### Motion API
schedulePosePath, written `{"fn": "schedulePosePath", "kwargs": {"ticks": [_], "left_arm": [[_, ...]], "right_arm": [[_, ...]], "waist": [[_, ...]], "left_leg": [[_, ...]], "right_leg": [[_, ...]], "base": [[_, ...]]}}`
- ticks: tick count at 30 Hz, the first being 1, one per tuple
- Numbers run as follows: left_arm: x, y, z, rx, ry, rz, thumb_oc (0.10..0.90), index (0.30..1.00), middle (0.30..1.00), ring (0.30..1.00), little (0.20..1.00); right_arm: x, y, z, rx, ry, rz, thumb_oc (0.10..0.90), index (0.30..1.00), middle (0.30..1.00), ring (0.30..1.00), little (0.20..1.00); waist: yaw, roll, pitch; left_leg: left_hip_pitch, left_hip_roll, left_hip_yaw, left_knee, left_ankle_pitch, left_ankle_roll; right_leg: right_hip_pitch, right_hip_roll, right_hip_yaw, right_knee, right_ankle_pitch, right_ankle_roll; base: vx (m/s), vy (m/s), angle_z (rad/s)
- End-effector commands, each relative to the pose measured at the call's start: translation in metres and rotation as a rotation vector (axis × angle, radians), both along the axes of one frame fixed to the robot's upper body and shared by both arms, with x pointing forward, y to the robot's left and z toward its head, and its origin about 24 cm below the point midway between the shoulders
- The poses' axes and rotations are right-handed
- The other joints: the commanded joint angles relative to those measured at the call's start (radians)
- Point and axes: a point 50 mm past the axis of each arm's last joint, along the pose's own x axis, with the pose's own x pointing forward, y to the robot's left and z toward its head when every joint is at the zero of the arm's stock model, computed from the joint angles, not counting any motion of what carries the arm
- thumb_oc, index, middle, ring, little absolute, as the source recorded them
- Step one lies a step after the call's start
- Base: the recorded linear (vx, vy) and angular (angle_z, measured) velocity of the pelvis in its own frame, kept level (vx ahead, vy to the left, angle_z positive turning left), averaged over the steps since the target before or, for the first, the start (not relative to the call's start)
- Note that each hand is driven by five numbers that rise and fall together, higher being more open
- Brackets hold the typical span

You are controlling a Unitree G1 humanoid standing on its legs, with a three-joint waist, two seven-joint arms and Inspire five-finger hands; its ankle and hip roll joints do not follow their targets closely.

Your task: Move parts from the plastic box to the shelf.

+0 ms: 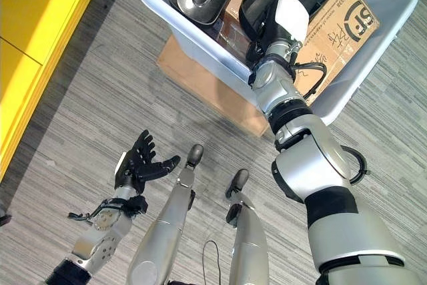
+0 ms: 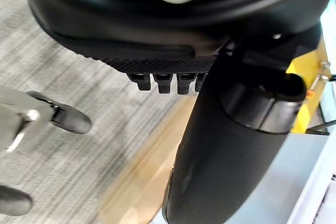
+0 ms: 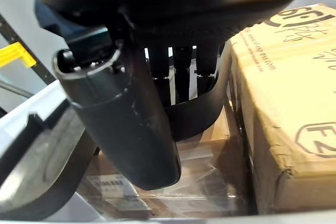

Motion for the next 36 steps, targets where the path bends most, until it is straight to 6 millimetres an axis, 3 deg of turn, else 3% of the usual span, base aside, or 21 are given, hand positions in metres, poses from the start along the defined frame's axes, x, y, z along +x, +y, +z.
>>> {"fn": "schedulePosePath", "kwargs": {"ticks": [1, 4, 8, 9, 12, 13, 21, 24, 25, 36], "left_arm": [[-0.007, 0.014, 0.011, 0.060, -0.076, -0.031, 0.900, 1.000, 1.000, 1.000, 1.000], [-0.006, 0.019, 0.012, 0.071, -0.077, -0.030, 0.900, 1.000, 1.000, 1.000, 1.000], [-0.009, 0.027, 0.008, 0.077, -0.055, -0.020, 0.900, 1.000, 1.000, 1.000, 1.000], [-0.011, 0.034, 0.008, 0.079, -0.048, -0.004, 0.900, 1.000, 1.000, 1.000, 1.000], [-0.014, 0.037, 0.005, 0.081, -0.030, -0.002, 0.900, 1.000, 1.000, 1.000, 1.000], [-0.021, 0.041, -0.003, 0.085, 0.015, -0.002, 0.900, 1.000, 1.000, 1.000, 1.000], [-0.037, 0.051, -0.022, 0.114, 0.110, 0.000, 0.900, 1.000, 1.000, 1.000, 1.000], [-0.039, 0.053, -0.024, 0.111, 0.122, 0.007, 0.900, 1.000, 1.000, 1.000, 1.000], [-0.041, 0.057, -0.026, 0.112, 0.132, 0.032, 0.900, 1.000, 1.000, 1.000, 1.000], [-0.052, 0.069, -0.028, 0.101, 0.141, 0.108, 0.900, 1.000, 1.000, 1.000, 1.000]], "right_arm": [[-0.002, 0.000, 0.019, 0.008, -0.076, 0.048, 0.400, 0.300, 0.300, 0.300, 0.300], [-0.003, -0.001, 0.019, 0.030, -0.079, 0.059, 0.400, 0.300, 0.300, 0.300, 0.300], [-0.002, 0.000, 0.016, 0.046, -0.068, 0.078, 0.400, 0.300, 0.300, 0.300, 0.300], [-0.003, 0.006, 0.014, 0.058, -0.080, 0.122, 0.400, 0.300, 0.300, 0.300, 0.300], [-0.004, 0.012, 0.012, 0.055, -0.078, 0.152, 0.400, 0.300, 0.300, 0.300, 0.300], [-0.004, 0.019, 0.006, 0.052, -0.067, 0.191, 0.400, 0.300, 0.300, 0.300, 0.300], [-0.009, 0.033, 0.000, 0.016, -0.063, 0.294, 0.400, 0.300, 0.300, 0.300, 0.300], [-0.010, 0.037, 0.001, 0.007, -0.061, 0.312, 0.400, 0.300, 0.300, 0.300, 0.300], [-0.015, 0.047, 0.007, -0.016, -0.088, 0.376, 0.400, 0.300, 0.300, 0.300, 0.300], [-0.030, 0.073, 0.012, -0.109, -0.076, 0.580, 0.400, 0.300, 0.300, 0.300, 0.300]], "waist": [[-0.007, -0.014, 0.004], [-0.006, -0.017, 0.004], [-0.008, -0.022, -0.037], [-0.018, -0.029, -0.079], [-0.026, -0.034, -0.110], [-0.037, -0.039, -0.159], [-0.078, -0.026, -0.304], [-0.085, -0.025, -0.328], [-0.100, -0.026, -0.358], [-0.137, -0.005, -0.442]], "left_leg": [[0.105, -0.002, 0.003, -0.016, -0.052, 0.021], [0.164, 0.006, 0.002, -0.035, -0.047, 0.017], [0.218, 0.020, -0.001, -0.063, -0.039, 0.013], [0.246, 0.029, 0.000, -0.083, -0.034, 0.010], [0.273, 0.040, 0.003, -0.095, -0.033, 0.008], [0.324, 0.050, 0.006, -0.108, -0.039, 0.011], [0.442, 0.088, 0.025, -0.181, -0.033, 0.004], [0.469, 0.096, 0.032, -0.198, -0.032, 0.003], [0.496, 0.106, 0.043, -0.202, -0.038, 0.001], [0.614, 0.142, 0.070, -0.212, -0.063, -0.009]], "right_leg": [[0.288, -0.069, 0.056, -0.080, -0.123, 0.070], [0.347, -0.074, 0.048, -0.099, -0.121, 0.072], [0.397, -0.072, 0.037, -0.130, -0.117, 0.072], [0.419, -0.067, 0.038, -0.143, -0.116, 0.070], [0.441, -0.065, 0.037, -0.151, -0.118, 0.071], [0.481, -0.062, 0.040, -0.160, -0.117, 0.071], [0.566, -0.054, 0.053, -0.203, -0.098, 0.080], [0.580, -0.053, 0.059, -0.212, -0.091, 0.083], [0.596, -0.051, 0.073, -0.215, -0.093, 0.083], [0.653, -0.026, 0.134, -0.153, -0.163, 0.066]], "base": [[0.00, -0.066, 0.02], [0.02, -0.048, 0.00], [0.05, -0.040, -0.03], [0.04, -0.033, -0.10], [0.08, -0.051, -0.07], [0.09, -0.062, -0.08], [0.06, -0.043, -0.05], [0.04, -0.038, -0.13], [0.06, -0.044, -0.22], [0.02, -0.065, -0.18]]}}
